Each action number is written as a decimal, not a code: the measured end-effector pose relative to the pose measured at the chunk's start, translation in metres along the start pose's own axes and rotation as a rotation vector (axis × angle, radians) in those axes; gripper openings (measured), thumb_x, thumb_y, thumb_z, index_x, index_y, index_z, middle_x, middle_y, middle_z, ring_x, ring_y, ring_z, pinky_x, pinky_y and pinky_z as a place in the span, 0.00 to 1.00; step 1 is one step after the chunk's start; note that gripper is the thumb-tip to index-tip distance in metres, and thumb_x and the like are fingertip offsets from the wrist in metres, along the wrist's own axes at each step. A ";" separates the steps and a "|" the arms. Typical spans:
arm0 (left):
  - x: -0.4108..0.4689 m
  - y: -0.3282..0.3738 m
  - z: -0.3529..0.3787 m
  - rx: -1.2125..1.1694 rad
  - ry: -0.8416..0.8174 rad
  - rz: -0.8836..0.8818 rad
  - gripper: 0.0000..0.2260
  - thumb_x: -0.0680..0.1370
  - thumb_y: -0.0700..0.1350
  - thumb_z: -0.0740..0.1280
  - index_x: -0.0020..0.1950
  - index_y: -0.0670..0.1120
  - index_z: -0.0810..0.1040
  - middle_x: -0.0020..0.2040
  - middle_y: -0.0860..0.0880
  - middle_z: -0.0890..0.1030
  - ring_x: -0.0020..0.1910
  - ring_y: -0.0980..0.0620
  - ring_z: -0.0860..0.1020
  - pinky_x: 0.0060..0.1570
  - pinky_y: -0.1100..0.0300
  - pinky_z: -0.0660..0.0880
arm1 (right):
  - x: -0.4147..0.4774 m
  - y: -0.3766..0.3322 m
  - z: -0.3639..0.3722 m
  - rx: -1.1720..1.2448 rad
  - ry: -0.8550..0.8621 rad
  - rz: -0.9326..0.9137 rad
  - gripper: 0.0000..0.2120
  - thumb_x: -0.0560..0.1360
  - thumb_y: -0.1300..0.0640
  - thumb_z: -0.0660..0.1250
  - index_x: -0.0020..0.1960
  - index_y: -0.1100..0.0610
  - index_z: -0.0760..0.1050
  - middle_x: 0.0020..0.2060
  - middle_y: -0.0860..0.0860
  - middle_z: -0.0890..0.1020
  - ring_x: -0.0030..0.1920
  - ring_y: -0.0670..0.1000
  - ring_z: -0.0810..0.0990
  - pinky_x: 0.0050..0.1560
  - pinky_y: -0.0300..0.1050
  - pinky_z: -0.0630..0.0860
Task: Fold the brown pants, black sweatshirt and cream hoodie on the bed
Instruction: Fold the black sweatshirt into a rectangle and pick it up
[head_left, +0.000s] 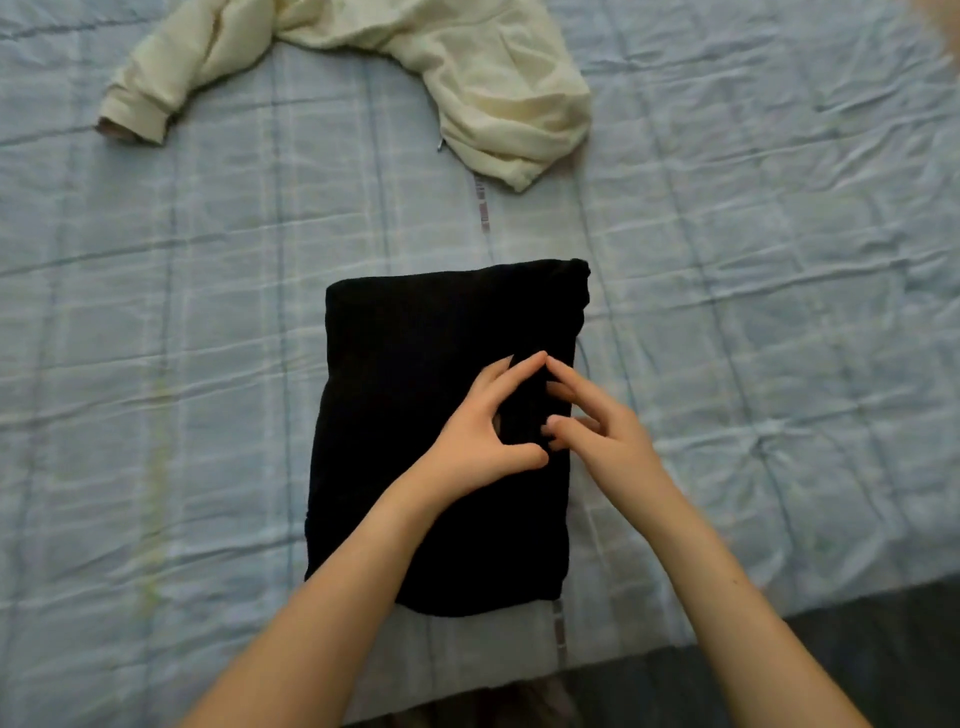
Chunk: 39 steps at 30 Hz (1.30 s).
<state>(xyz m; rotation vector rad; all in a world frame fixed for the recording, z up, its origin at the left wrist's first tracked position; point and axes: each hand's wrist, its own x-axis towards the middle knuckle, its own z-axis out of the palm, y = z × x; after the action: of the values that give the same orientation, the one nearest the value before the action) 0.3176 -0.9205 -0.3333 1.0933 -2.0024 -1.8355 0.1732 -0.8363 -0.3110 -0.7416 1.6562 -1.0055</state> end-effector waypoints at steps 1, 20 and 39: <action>0.002 -0.005 0.007 0.047 0.015 -0.004 0.41 0.68 0.39 0.75 0.75 0.63 0.64 0.75 0.56 0.59 0.74 0.66 0.57 0.62 0.81 0.57 | 0.001 0.005 -0.002 0.003 0.021 0.015 0.27 0.79 0.71 0.61 0.74 0.51 0.69 0.62 0.50 0.78 0.48 0.46 0.81 0.47 0.37 0.79; -0.032 -0.045 -0.030 1.201 0.369 0.033 0.32 0.80 0.62 0.53 0.80 0.48 0.55 0.80 0.40 0.55 0.77 0.33 0.50 0.73 0.33 0.50 | 0.034 0.036 0.074 -1.044 0.311 -0.312 0.28 0.82 0.45 0.50 0.81 0.47 0.54 0.80 0.49 0.55 0.80 0.59 0.51 0.77 0.64 0.49; -0.094 -0.062 -0.096 -0.088 0.312 -0.239 0.39 0.70 0.60 0.73 0.74 0.71 0.55 0.72 0.63 0.66 0.69 0.63 0.69 0.68 0.59 0.70 | -0.016 0.056 0.040 -0.398 0.268 0.103 0.37 0.74 0.39 0.69 0.74 0.25 0.50 0.76 0.50 0.64 0.75 0.54 0.61 0.67 0.44 0.55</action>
<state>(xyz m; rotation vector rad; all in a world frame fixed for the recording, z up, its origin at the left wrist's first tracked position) 0.4651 -0.9313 -0.3415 1.5395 -1.6594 -1.7096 0.2165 -0.8069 -0.3588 -0.7929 2.1426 -0.7323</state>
